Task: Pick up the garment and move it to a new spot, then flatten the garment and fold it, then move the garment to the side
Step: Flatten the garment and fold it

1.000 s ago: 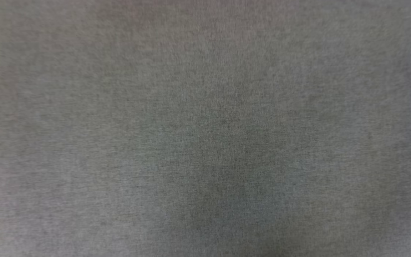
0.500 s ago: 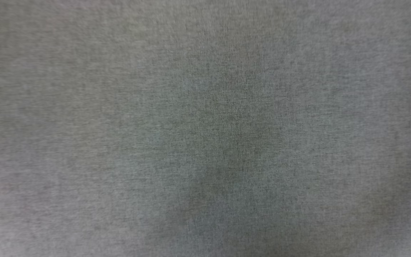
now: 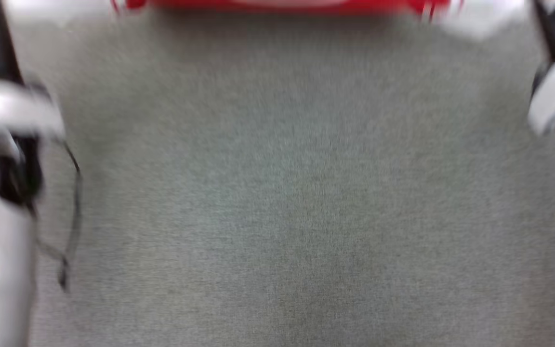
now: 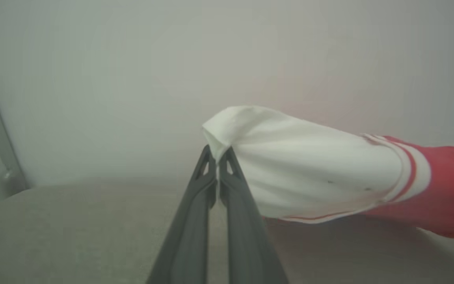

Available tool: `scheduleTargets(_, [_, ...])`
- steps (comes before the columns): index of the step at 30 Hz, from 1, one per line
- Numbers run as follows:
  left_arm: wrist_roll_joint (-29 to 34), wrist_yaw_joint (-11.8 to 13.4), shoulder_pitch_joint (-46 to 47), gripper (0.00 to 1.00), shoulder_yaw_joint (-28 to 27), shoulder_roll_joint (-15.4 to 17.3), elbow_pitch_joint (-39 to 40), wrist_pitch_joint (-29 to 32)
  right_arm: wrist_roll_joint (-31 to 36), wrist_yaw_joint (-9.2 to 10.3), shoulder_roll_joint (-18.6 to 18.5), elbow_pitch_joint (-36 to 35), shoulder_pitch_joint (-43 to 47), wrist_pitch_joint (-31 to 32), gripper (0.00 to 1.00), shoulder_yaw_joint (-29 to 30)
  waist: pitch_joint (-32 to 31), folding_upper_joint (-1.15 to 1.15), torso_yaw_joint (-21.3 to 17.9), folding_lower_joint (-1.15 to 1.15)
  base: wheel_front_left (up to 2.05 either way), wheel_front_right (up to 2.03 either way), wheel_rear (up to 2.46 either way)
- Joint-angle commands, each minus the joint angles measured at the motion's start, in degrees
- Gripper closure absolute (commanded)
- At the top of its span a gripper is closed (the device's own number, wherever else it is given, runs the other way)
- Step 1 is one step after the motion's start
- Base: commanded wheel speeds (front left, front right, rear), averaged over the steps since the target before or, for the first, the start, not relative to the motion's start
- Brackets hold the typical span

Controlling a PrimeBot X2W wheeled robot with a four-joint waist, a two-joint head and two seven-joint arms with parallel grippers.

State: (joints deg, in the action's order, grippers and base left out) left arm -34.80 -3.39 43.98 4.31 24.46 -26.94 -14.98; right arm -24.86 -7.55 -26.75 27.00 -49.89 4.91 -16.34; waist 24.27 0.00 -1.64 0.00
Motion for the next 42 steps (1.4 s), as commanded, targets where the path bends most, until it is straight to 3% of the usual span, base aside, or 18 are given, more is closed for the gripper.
scheduleTargets(1, [0.62, 0.55, -3.13, 1.00, -0.73, -0.40, 1.19, -0.27, -0.46, 0.12, -0.63, -0.74, 3.65, 0.78, 1.00, 0.99, -6.10, 0.00, 1.00, 0.00, 0.00, 0.00, 0.00])
scheduleTargets(8, [2.15, 3.60, -26.79, 1.00, -2.17, -3.84, 12.61, -0.28, 1.28, 0.12, 3.72, -13.11, 28.03, 5.96, 1.00, 9.94, -13.41, 0.00, 1.03, 0.00, 0.00, 0.00, 0.00])
scheduleTargets(14, [2.12, 6.69, -41.85, 1.00, -1.45, -4.50, 19.50, 2.60, 2.60, 0.11, 9.58, -21.96, 44.72, 11.54, 1.00, 15.24, -17.17, 0.00, 0.41, 0.00, 0.00, 0.00, 0.00])
scheduleTargets(20, [0.79, 9.76, -53.22, 1.00, -0.47, -7.00, 22.21, 5.36, 3.31, 0.10, 14.25, -25.30, 57.51, 15.39, 1.00, 17.99, -20.44, 0.00, 0.47, 0.00, 0.00, 0.00, 0.00])
scheduleTargets(25, [0.78, 10.83, -59.08, 1.00, 0.57, -8.43, 22.30, 5.20, 4.03, 0.09, 17.13, -26.86, 66.18, 18.93, 0.98, 19.13, -22.60, 0.00, 1.18, 0.00, 0.00, 0.00, 0.00])
scheduleTargets(27, [1.30, 10.95, -60.36, 1.00, 1.22, -8.61, 22.08, 4.93, 3.88, 0.09, 17.96, -27.73, 68.67, 20.39, 0.56, 19.26, -23.18, 0.00, 1.43, 0.00, 0.00, 0.00, 0.00])
scheduleTargets(28, [1.51, 11.02, -60.76, 1.00, 1.45, -8.72, 22.07, 4.66, 3.83, 0.09, 18.04, -28.20, 69.48, 21.27, 0.23, 19.09, -23.32, 0.00, 1.48, 0.00, 0.00, 0.00, 0.00])
scheduleTargets(29, [1.85, 11.12, -61.07, 1.00, 1.65, -8.72, 22.07, 4.44, 3.79, 0.09, 18.05, -28.92, 69.95, 21.85, 0.03, 18.93, -23.44, 0.00, 1.48, 0.00, 0.00, 0.00, 0.00])
scheduleTargets(36, [3.27, 11.02, -59.22, 1.00, 3.04, -8.59, 23.50, 3.63, 4.38, 0.08, 17.25, -33.89, 63.58, 20.84, 0.00, 21.79, -22.28, 0.00, 2.39, 0.00, 0.00, 0.00, 0.00])
scheduleTargets(42, [4.10, 10.36, -54.24, 1.00, 4.21, -8.85, 27.02, 3.65, 4.54, 0.08, 16.14, -27.38, 47.33, 17.74, 0.00, 25.20, -16.53, 0.00, 4.70, 0.00, 0.00, 0.00, 0.00])
